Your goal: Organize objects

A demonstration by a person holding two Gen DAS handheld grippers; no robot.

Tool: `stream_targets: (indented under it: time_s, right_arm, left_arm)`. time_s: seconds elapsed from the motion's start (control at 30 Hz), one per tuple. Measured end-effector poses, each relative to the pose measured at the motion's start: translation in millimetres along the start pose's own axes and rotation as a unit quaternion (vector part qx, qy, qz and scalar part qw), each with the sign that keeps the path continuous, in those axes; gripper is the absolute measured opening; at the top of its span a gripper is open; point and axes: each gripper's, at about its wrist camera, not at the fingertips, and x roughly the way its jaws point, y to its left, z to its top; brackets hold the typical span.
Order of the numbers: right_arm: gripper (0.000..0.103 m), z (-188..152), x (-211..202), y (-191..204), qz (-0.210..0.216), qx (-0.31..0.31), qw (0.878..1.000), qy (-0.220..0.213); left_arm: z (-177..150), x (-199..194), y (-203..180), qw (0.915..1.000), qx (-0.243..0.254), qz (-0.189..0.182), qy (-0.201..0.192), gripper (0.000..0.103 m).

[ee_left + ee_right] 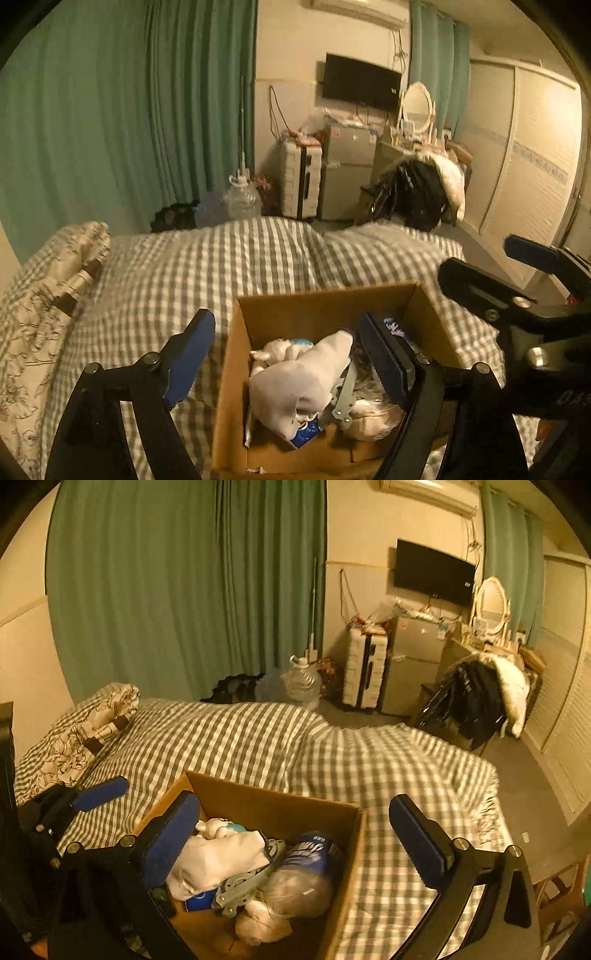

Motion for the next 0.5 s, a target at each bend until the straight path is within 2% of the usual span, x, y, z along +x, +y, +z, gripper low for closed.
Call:
stream_targets:
  time_s: [0.1, 0.23, 0.5]
  right_arm:
    - [0.103, 8.1, -38.9, -1.9, -0.004, 0.005, 1.0, -0.024]
    - [0.103, 18.5, -98.8, 0.7, -0.017, 0.004, 0.998, -0.063]
    - [0.103, 24.5, -200.8, 8.2, -0.048, 0.012, 0.994, -0.096]
  left_arm:
    - [8.7, -38.3, 2.1, 0.9995, -0.012, 0.002, -0.028, 0.103]
    - [19.3, -102.1, 2.7, 0.9963, -0.017, 0.01, -0.084, 0.103]
    - [25.6, -203.7, -1.1, 0.9894, -0.003, 0.019, -0.144, 0.103]
